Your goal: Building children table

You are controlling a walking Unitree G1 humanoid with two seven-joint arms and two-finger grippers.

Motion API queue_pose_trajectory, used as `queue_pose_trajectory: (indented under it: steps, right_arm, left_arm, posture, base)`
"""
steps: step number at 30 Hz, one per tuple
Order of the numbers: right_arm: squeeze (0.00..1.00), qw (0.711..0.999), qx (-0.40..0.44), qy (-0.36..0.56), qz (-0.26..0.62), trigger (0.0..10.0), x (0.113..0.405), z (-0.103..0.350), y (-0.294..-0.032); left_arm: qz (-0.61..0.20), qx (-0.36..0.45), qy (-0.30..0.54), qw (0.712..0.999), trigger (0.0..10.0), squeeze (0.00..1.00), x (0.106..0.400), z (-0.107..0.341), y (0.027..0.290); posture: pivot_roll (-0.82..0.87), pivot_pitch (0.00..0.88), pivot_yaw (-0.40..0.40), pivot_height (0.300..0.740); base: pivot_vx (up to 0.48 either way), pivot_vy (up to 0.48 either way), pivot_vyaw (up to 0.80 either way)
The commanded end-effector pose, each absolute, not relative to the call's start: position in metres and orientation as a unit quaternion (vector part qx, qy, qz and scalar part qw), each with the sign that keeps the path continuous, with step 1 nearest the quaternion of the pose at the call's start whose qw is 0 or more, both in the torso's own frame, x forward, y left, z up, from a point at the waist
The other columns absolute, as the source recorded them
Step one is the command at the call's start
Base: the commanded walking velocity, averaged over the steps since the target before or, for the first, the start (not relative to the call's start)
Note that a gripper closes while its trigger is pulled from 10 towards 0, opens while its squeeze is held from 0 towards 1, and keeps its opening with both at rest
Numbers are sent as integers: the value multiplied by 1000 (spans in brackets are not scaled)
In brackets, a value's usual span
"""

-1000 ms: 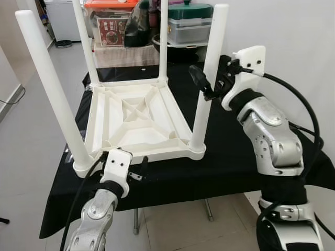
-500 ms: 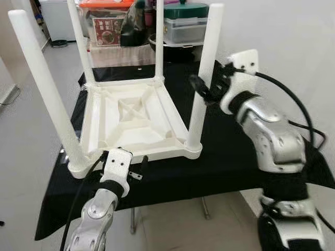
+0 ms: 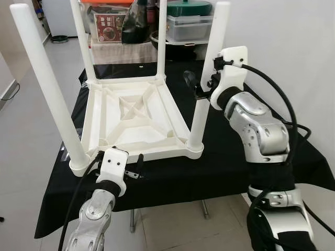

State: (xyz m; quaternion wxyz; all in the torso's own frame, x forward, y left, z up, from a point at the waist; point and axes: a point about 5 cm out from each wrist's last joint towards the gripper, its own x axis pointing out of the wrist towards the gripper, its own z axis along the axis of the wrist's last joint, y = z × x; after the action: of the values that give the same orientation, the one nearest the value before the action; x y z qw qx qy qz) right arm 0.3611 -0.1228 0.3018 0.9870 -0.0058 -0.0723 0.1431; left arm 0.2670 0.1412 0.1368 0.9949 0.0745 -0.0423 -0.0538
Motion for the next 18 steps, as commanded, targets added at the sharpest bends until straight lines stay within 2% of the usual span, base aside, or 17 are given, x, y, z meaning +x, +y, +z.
queue_pose_trajectory:
  steps: [1,9,18]
  right_arm:
    - [0,989,0,-63,133,0,364,301,-124]
    - [0,993,12,-49,109,0,368,296,-132]
    - [0,995,20,-34,97,0,371,288,-134]
  left_arm:
    - [-41,78,-47,995,10000,0,264,139,147]
    - [14,62,-35,997,10000,0,261,138,174]
    - [36,52,-9,998,10000,0,248,128,181]
  posture:
    - [6,24,-77,740]
    - [15,37,-78,740]
    - [20,45,-74,740]
  base:
    - [0,0,0]
    - [0,0,0]
    - [0,0,0]
